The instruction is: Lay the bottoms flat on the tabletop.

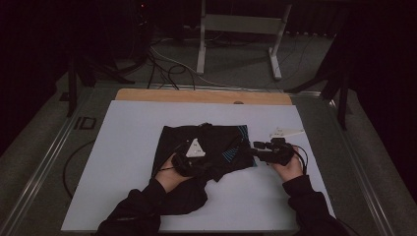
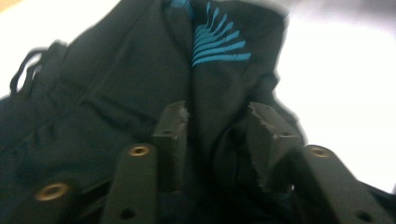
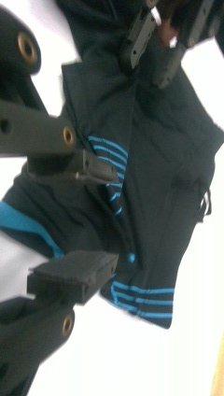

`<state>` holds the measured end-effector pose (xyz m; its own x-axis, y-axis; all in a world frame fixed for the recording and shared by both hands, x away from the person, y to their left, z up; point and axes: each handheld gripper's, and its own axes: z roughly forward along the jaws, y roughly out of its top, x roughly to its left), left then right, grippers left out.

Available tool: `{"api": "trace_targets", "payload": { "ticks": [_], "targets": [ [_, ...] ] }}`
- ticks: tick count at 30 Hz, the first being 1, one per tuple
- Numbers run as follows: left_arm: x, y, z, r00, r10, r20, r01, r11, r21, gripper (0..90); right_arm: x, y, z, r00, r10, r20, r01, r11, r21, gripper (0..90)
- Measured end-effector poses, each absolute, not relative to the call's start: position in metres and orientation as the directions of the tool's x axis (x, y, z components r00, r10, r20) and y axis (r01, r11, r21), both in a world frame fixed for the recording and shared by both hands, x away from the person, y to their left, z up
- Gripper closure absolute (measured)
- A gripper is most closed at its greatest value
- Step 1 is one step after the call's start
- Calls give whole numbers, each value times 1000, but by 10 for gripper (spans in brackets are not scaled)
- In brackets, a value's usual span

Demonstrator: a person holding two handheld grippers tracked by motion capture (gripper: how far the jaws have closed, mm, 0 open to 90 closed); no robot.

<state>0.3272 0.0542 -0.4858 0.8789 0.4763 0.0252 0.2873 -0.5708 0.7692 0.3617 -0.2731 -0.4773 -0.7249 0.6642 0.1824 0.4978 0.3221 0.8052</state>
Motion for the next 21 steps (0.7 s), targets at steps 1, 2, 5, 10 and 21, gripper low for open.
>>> {"api": "trace_targets", "payload": {
  "ticks": [1, 2, 5, 10, 21],
  "targets": [
    [325, 53, -484, 885, 465, 33, 271, -571, 775, 512, 359, -273, -475, -728, 665, 168, 488, 330, 808, 471],
    [323, 51, -483, 886, 462, 42, 266, -580, 770, 512, 357, -273, -474, -736, 659, 156, 471, 334, 817, 468],
    [317, 41, -480, 890, 453, 50, 255, -585, 770, 490, 354, -273, -471, -747, 648, 151, 452, 328, 830, 370],
    [302, 19, -480, 902, 425, 74, 234, -627, 743, 490, 361, -274, -472, -732, 654, 194, 466, 271, 842, 272],
    [305, 5, -511, 880, 459, 121, 276, -702, 657, 508, 393, -265, -483, -655, 724, 215, 534, 243, 810, 419]
  ]
}}
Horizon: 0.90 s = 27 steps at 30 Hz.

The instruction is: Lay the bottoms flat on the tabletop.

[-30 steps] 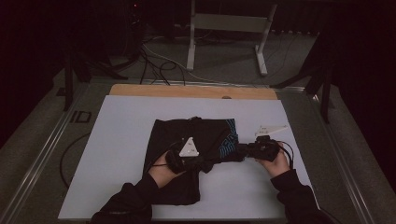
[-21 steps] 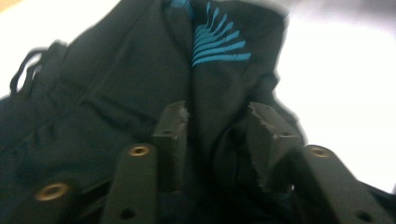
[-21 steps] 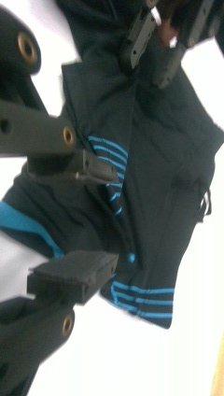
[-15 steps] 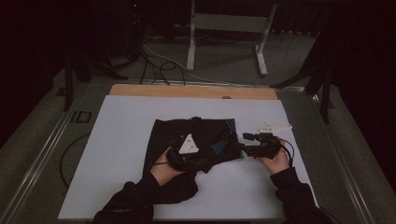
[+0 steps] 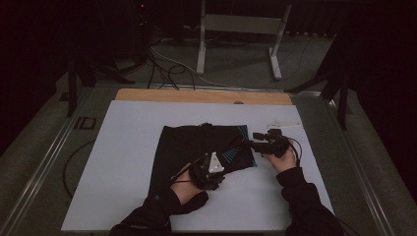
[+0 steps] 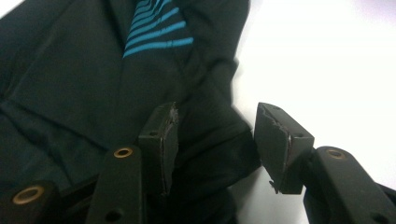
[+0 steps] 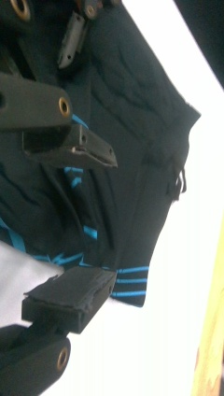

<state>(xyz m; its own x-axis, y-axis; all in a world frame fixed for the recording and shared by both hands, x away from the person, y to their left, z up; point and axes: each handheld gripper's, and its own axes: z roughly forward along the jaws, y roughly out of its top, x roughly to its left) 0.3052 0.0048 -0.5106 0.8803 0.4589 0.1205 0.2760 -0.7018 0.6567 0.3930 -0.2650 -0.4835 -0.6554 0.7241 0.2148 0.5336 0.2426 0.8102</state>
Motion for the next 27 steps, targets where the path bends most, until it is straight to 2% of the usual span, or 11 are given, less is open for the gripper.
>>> {"api": "trace_targets", "payload": {
  "ticks": [6, 9, 11, 15, 16, 19, 27],
  "targets": [
    [305, 5, -513, 879, 456, 137, 269, -714, 647, 542, 406, -260, -494, -614, 759, 214, 580, 252, 774, 463],
    [303, 1, -513, 880, 449, 158, 259, -730, 632, 547, 414, -253, -500, -604, 771, 201, 599, 273, 752, 558],
    [302, 1, -514, 881, 444, 162, 250, -729, 637, 581, 416, -250, -502, -603, 776, 186, 602, 289, 744, 628],
    [299, 0, -512, 880, 428, 207, 221, -754, 618, 749, 417, -246, -504, -611, 776, 157, 597, 321, 735, 845],
    [299, 1, -512, 880, 430, 205, 222, -751, 622, 789, 417, -246, -503, -615, 774, 151, 596, 330, 733, 874],
    [301, 3, -510, 881, 432, 190, 231, -745, 626, 824, 413, -247, -500, -620, 769, 153, 584, 323, 745, 891],
    [298, 9, -494, 891, 434, 132, 246, -707, 663, 831, 397, -254, -483, -639, 756, 139, 532, 304, 790, 895]
  ]
}}
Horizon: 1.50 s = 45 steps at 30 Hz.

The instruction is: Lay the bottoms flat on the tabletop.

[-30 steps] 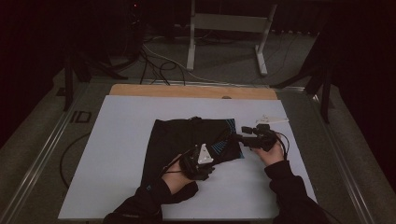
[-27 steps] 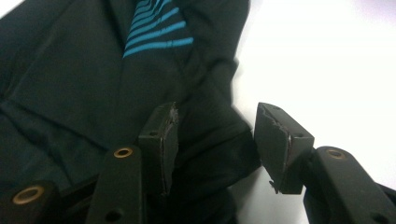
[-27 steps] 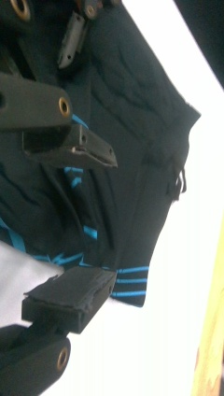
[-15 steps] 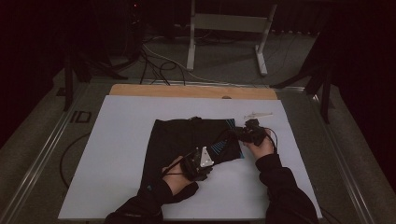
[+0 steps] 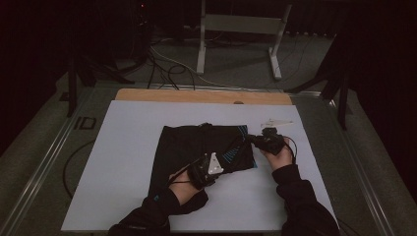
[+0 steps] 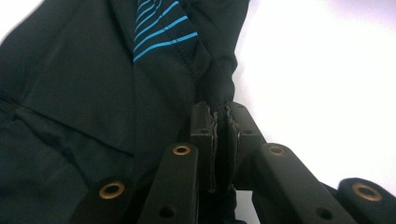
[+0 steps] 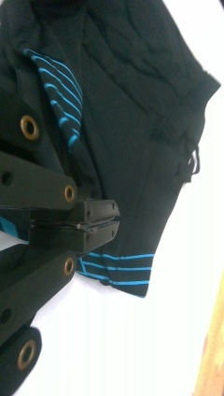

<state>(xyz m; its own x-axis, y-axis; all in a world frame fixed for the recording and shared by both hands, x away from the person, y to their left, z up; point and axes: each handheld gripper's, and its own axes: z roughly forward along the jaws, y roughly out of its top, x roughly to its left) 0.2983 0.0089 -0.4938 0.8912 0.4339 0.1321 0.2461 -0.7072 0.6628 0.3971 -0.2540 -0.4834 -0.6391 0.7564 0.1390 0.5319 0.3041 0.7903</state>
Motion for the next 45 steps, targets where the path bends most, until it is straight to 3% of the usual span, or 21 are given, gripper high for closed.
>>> {"api": "trace_targets", "payload": {
  "ticks": [10, 16, 28, 45],
  "targets": [
    [292, 18, -471, 908, 413, 71, 248, -665, 705, 818, 367, -271, -461, -669, 733, 119, 475, 299, 827, 894],
    [291, 14, -475, 914, 397, 81, 242, -697, 675, 837, 363, -276, -459, -664, 737, 126, 478, 289, 829, 894],
    [273, 26, -445, 944, 326, 51, 188, -656, 731, 834, 335, -287, -442, -701, 703, 120, 435, 288, 853, 894],
    [239, 34, -476, 970, 245, 11, 167, -695, 699, 830, 255, -304, -461, -749, 637, 184, 478, 328, 815, 888]
  ]
}}
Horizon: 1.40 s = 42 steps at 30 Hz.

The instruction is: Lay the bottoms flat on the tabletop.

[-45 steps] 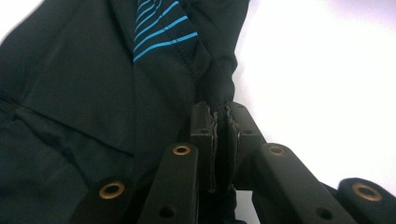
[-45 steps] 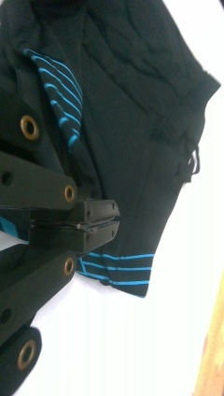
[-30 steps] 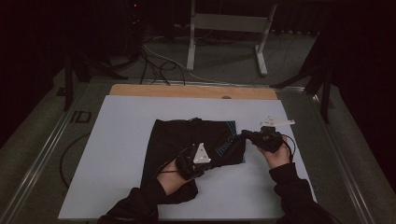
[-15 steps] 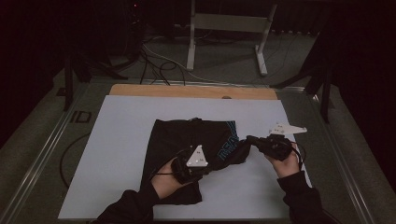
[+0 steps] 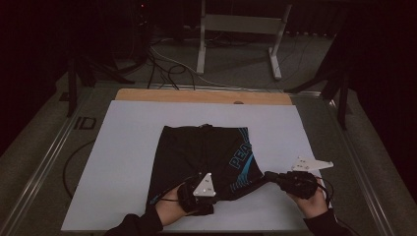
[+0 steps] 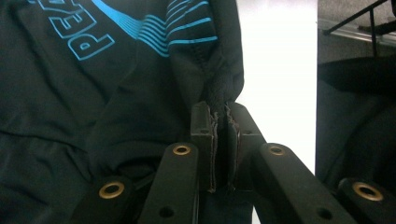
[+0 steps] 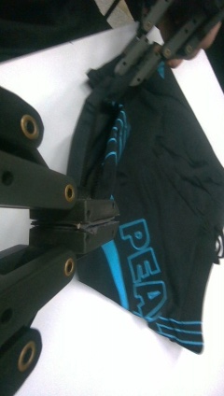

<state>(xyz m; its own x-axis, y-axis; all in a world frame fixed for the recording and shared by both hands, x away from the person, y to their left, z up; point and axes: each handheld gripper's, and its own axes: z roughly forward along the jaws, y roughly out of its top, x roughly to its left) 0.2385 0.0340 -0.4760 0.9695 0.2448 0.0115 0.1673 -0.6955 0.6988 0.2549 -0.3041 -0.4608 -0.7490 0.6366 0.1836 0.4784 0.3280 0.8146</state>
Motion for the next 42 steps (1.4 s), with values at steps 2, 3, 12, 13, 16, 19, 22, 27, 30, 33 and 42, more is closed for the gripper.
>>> {"api": "trace_targets", "payload": {
  "ticks": [2, 3, 12, 13, 16, 19, 22, 27, 30, 33, 42],
  "targets": [
    [238, 36, -476, 972, 234, 14, 159, -701, 695, 830, 249, -306, -463, -747, 638, 186, 483, 328, 812, 888],
    [238, 37, -476, 972, 234, 12, 160, -700, 696, 830, 247, -307, -464, -746, 639, 189, 489, 332, 807, 888],
    [232, 40, -483, 975, 222, -3, 162, -706, 690, 824, 229, -310, -477, -752, 624, 213, 516, 356, 779, 886],
    [231, 40, -485, 975, 222, -5, 164, -706, 689, 823, 228, -310, -479, -751, 622, 224, 524, 353, 775, 886],
    [230, 41, -487, 978, 207, -9, 157, -714, 683, 821, 224, -313, -483, -749, 616, 241, 536, 351, 768, 887],
    [229, 40, -491, 980, 198, -30, 166, -718, 676, 815, 221, -312, -487, -749, 614, 250, 547, 360, 755, 887],
    [227, 40, -494, 982, 183, -49, 168, -727, 666, 805, 219, -312, -490, -754, 604, 259, 551, 366, 750, 887],
    [228, 40, -492, 984, 150, -99, 177, -707, 684, 615, 220, -313, -487, -763, 575, 297, 545, 323, 774, 609],
    [229, 41, -488, 979, 180, -92, 192, -679, 709, 347, 224, -312, -482, -765, 574, 291, 521, 287, 804, 411],
    [233, 42, -485, 975, 187, -119, 215, -663, 717, 141, 229, -309, -479, -773, 572, 274, 498, 281, 820, 296],
    [249, 55, -480, 961, 222, -164, 268, -610, 746, 22, 244, -300, -476, -817, 527, 233, 440, 310, 843, 139]
  ]
}}
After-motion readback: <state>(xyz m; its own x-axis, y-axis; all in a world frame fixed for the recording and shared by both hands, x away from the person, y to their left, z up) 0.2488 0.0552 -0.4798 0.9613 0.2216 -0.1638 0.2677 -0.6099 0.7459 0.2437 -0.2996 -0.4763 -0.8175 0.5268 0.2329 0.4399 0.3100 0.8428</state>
